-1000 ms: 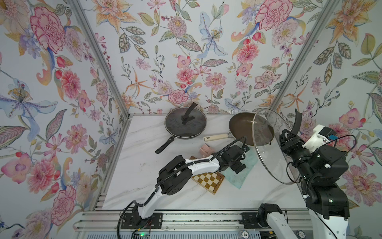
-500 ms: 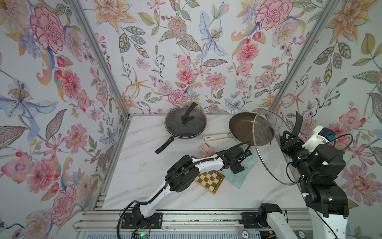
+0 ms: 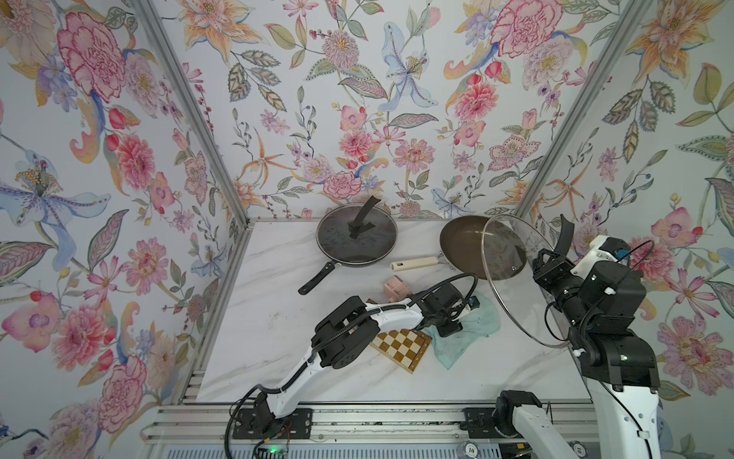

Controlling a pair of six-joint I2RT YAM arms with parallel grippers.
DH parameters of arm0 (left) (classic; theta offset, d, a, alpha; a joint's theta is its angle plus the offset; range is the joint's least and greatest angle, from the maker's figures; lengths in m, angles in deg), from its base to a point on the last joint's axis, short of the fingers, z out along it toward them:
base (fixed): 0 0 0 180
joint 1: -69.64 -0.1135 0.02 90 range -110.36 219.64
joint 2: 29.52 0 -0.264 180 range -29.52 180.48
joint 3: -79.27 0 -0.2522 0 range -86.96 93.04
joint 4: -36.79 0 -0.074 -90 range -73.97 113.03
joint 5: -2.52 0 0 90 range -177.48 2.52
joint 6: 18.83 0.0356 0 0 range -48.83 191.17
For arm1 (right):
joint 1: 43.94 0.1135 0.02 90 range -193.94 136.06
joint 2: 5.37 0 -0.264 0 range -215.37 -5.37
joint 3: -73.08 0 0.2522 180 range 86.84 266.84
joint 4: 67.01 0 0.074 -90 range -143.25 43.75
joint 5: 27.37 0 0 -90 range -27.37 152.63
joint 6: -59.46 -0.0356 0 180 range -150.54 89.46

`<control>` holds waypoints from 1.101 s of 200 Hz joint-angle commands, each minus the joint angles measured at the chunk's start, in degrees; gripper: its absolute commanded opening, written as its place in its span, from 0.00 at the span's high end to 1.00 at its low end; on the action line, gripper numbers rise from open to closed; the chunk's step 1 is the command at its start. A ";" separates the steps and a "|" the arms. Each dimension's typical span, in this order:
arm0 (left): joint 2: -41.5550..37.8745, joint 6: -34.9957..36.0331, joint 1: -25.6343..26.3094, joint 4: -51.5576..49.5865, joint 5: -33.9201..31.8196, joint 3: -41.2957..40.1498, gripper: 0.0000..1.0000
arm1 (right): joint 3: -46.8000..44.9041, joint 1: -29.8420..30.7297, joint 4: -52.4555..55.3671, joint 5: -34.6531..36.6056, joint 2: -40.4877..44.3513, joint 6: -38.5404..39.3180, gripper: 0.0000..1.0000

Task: Wipe the pot lid with a cloth
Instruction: Pick up the cleaning item at the center of the board, then wipe the pot lid.

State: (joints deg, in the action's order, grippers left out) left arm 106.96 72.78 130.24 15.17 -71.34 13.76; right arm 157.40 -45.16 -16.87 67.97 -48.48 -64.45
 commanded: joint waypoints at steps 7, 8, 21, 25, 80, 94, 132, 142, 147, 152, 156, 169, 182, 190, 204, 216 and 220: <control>3.17 -1.56 0.13 -12.99 -1.85 -3.68 0.73 | 4.23 0.00 -8.66 1.43 0.66 1.10 1.00; 3.08 -1.58 0.13 -12.98 -1.97 -3.64 0.73 | 4.28 0.04 -8.68 1.42 0.66 1.16 1.00; 1.44 -1.67 0.14 -12.48 -3.70 -4.03 0.84 | 4.04 0.08 -8.89 1.34 0.62 1.17 1.00; 0.77 -1.76 0.07 -12.23 -4.09 -4.17 0.88 | 3.91 0.01 -9.04 1.34 0.58 1.14 1.00; -12.86 -6.21 -2.40 -6.29 -5.86 -5.10 1.00 | -0.50 0.15 -14.04 0.55 0.96 -0.39 1.00; -17.91 -7.86 -3.57 -3.92 -5.85 -6.40 1.00 | -1.52 0.06 -16.32 -0.55 0.12 -1.53 1.00; -31.98 -11.74 -9.01 1.21 -5.81 -12.97 1.00 | -3.64 -0.09 -26.29 -8.31 -5.78 -10.18 1.00; -35.45 -11.72 -10.52 1.43 -5.78 -14.40 1.00 | -4.93 -0.03 -31.86 -11.79 -8.14 -14.38 1.00; -37.04 -11.36 -11.21 1.52 -5.86 -14.87 1.00 | -5.47 -0.06 -34.20 -13.16 -9.00 -16.22 1.00; -38.63 -10.97 -11.82 1.44 -6.14 -15.25 1.00 | -6.14 -0.05 -36.93 -14.81 -10.23 -18.48 1.00; -39.79 -10.57 -12.27 1.40 -6.44 -15.48 1.00 | -6.61 -0.06 -39.51 -16.01 -11.21 -20.48 1.00; -43.26 -9.34 -13.85 2.09 -6.65 -16.34 1.00 | -8.01 0.23 -48.02 -19.93 -15.01 -26.52 1.00; -46.13 -8.22 -15.31 3.21 -6.41 -16.83 1.00 | -7.59 1.46 -54.32 -23.07 -19.24 -30.16 1.00; -47.93 -7.88 -16.27 3.90 -5.54 -16.91 1.00 | -6.23 2.64 -56.39 -24.81 -22.14 -31.10 1.00; -50.09 -7.46 -17.88 5.19 -3.74 -17.21 1.00 | -2.98 4.65 -60.18 -29.53 -27.66 -33.62 1.00; -51.14 -7.02 -19.02 6.66 -2.81 -17.51 1.00 | -2.09 6.62 -67.38 -32.27 -32.20 -38.10 1.00; -51.42 -6.83 -19.31 7.27 -2.94 -17.69 1.00 | -1.96 7.24 -70.44 -32.86 -33.66 -40.06 1.00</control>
State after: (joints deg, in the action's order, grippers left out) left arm 57.61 64.16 112.84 19.13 -76.60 -2.39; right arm 149.75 -41.38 -60.51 45.59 -77.94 -92.21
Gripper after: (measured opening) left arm 0.066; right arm 0.348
